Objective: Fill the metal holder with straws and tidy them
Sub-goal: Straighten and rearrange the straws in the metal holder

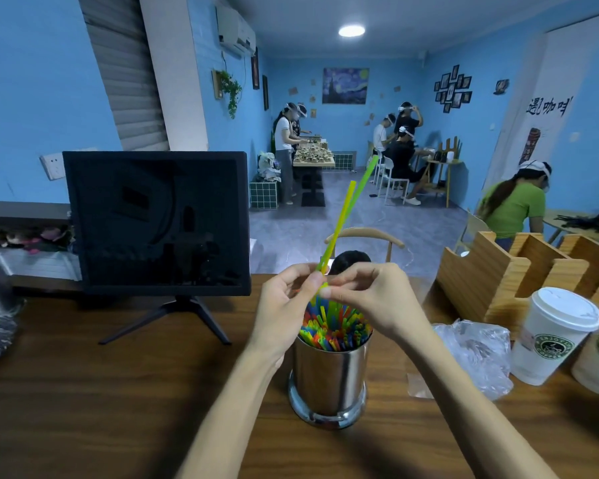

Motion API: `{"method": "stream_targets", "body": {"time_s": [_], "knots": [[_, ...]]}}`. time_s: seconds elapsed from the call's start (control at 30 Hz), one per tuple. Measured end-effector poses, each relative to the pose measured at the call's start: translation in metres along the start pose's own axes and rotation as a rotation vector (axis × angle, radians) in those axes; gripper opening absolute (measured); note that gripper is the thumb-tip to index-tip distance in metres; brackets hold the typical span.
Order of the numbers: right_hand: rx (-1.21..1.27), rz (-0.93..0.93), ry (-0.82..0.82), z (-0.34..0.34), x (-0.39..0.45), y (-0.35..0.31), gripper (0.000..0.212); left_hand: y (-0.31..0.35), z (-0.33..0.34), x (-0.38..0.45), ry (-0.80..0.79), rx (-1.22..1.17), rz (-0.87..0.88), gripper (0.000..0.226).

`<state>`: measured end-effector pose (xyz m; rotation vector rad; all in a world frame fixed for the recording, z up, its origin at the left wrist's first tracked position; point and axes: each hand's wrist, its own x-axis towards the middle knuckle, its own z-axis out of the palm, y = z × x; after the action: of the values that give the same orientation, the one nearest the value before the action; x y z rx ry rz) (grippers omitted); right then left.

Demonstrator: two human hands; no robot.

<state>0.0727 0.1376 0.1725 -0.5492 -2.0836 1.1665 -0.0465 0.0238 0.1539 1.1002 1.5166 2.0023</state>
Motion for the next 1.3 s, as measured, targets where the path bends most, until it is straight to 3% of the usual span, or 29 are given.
{"method": "stream_targets", "body": {"time_s": [0.07,0.13,0.23,0.37,0.43,0.67,0.83,0.9,1.03,1.2,1.3], "knots": [[0.199,-0.012,0.055,-0.006,0.004,-0.006,0.049,-0.004,-0.001,0.001,0.022,0.040,0.023,0.015],[0.379,-0.051,0.140,-0.009,0.008,-0.016,0.043,-0.008,0.000,-0.001,0.011,0.100,0.041,0.019],[0.277,-0.172,0.225,-0.008,0.012,-0.029,0.031,-0.010,0.004,-0.001,-0.003,0.146,0.051,0.023],[0.065,-0.360,0.218,-0.014,0.015,-0.034,0.086,-0.007,0.002,0.001,-0.083,0.171,0.041,0.020],[-0.021,-0.434,0.184,-0.016,0.016,-0.034,0.099,-0.006,-0.003,0.003,-0.117,0.236,0.067,0.018],[-0.232,-0.375,0.156,-0.021,0.023,-0.024,0.087,-0.009,-0.035,0.003,-0.132,0.364,0.085,0.024],[-0.351,-0.382,0.143,-0.014,0.020,-0.008,0.043,-0.006,-0.063,-0.009,-0.315,0.534,-0.020,0.024],[-0.353,-0.383,0.127,-0.008,0.019,0.001,0.035,-0.007,-0.065,-0.013,-0.340,0.667,0.018,0.030],[-0.374,-0.390,0.056,0.003,0.017,0.017,0.038,-0.013,-0.060,-0.017,-0.268,0.723,0.084,0.026],[-0.487,-0.379,0.013,0.012,0.012,0.032,0.081,-0.019,-0.054,-0.020,-0.212,0.734,0.191,0.023],[-0.502,-0.368,-0.016,0.012,0.011,0.032,0.096,-0.024,-0.050,-0.021,-0.182,0.720,0.247,0.022]]}}
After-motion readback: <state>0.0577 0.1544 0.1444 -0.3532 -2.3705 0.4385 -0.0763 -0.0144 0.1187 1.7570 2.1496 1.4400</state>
